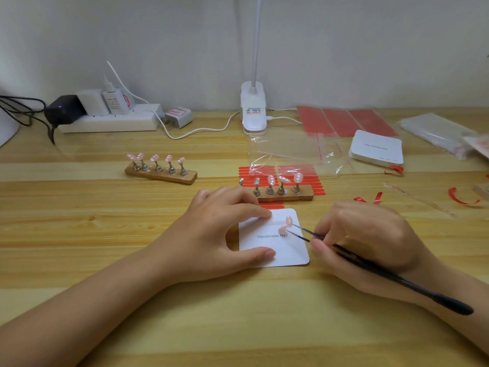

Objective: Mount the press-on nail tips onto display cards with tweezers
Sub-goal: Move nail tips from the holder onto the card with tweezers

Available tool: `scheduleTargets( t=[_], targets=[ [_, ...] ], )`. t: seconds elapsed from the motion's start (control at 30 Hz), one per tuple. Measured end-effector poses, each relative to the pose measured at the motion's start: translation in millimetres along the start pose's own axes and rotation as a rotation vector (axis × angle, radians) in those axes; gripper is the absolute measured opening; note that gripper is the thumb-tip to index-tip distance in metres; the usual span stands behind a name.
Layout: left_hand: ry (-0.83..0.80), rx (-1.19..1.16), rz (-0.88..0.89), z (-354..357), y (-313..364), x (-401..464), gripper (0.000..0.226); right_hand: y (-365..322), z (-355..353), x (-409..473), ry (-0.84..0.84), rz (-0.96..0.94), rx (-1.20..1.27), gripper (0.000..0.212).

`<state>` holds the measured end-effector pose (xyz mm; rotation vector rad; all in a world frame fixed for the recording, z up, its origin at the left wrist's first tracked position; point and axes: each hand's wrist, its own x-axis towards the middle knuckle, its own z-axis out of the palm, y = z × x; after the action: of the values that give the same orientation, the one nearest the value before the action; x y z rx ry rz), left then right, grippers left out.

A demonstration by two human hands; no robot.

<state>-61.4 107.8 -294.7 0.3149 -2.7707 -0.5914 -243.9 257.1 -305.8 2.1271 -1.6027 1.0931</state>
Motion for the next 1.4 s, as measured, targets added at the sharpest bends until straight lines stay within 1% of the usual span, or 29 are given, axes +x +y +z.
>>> scheduleTargets(
  t=[0.1,0.2,0.3,0.4,0.43,0.5,0.53,0.57,0.67,0.77,0.8,0.93,1.03,1.07,1.1,1.2,1.3,1.33,1.4],
  targets=[
    [-0.005,-0.011,-0.001,-0.6,-0.7,-0.3,0.057,-2.3,-2.5,0.4,0.096,0.096,0.062,0.022],
    [-0.007,-0.018,0.000,-0.7,-1.0,-0.5,0.057,-2.3,-3.4,0.9,0.141,0.179,0.060,0.018],
    [-0.005,-0.017,0.002,-0.5,-1.3,-0.6,0.058,-2.8,-1.4,1.0,0.133,0.176,0.047,0.018],
    [-0.002,-0.019,0.008,-0.1,-2.0,-0.1,0.057,-0.3,1.0,3.1,0.124,0.131,0.004,0.020],
    [-0.001,-0.021,0.009,0.1,-2.2,0.1,0.057,1.4,2.0,4.4,0.100,0.110,-0.004,0.026],
    [0.003,-0.022,0.014,0.6,-2.5,0.3,0.056,5.1,4.4,6.0,0.015,0.055,-0.008,0.049],
    [0.005,-0.022,0.017,0.9,-2.6,0.2,0.056,5.6,5.5,6.4,-0.021,0.028,-0.014,0.057],
    [0.007,-0.022,0.019,1.2,-2.8,0.3,0.055,5.4,6.1,6.7,-0.040,0.004,-0.028,0.059],
    [0.010,-0.028,0.022,1.7,-3.4,0.3,0.052,3.4,6.8,5.1,-0.041,-0.026,-0.074,0.051],
    [0.013,-0.024,0.027,1.9,-4.0,0.0,0.051,1.9,6.2,3.1,-0.001,0.006,-0.103,0.029],
    [0.012,-0.024,0.026,1.9,-4.0,-0.2,0.051,0.8,5.5,3.4,0.013,0.023,-0.098,0.025],
    [0.005,-0.020,0.024,1.5,-4.8,-0.4,0.052,-4.1,1.5,4.4,0.128,0.122,-0.013,0.023],
    [0.003,-0.019,0.023,1.3,-4.7,-0.1,0.054,-5.9,-3.3,6.5,0.157,0.225,0.093,0.033],
    [0.002,-0.019,0.023,1.3,-4.6,-0.3,0.053,-6.0,-4.3,7.6,0.144,0.239,0.106,0.037],
    [0.001,-0.019,0.024,1.1,-4.4,-0.3,0.052,-5.8,-4.9,9.2,0.126,0.245,0.098,0.036],
    [-0.006,-0.014,0.022,0.4,-4.0,-0.5,0.051,-6.5,-2.0,12.7,0.064,0.271,0.057,0.021],
    [-0.013,-0.011,0.022,0.1,-3.5,-0.8,0.052,-7.5,6.7,11.9,-0.025,0.361,0.145,0.016],
    [-0.013,-0.011,0.023,-0.1,-3.3,-0.8,0.051,-7.9,9.2,12.8,-0.054,0.375,0.169,0.017],
    [-0.011,-0.012,0.026,-0.4,-3.0,-0.5,0.051,-8.1,12.5,16.7,-0.095,0.370,0.159,0.029]
  ],
)
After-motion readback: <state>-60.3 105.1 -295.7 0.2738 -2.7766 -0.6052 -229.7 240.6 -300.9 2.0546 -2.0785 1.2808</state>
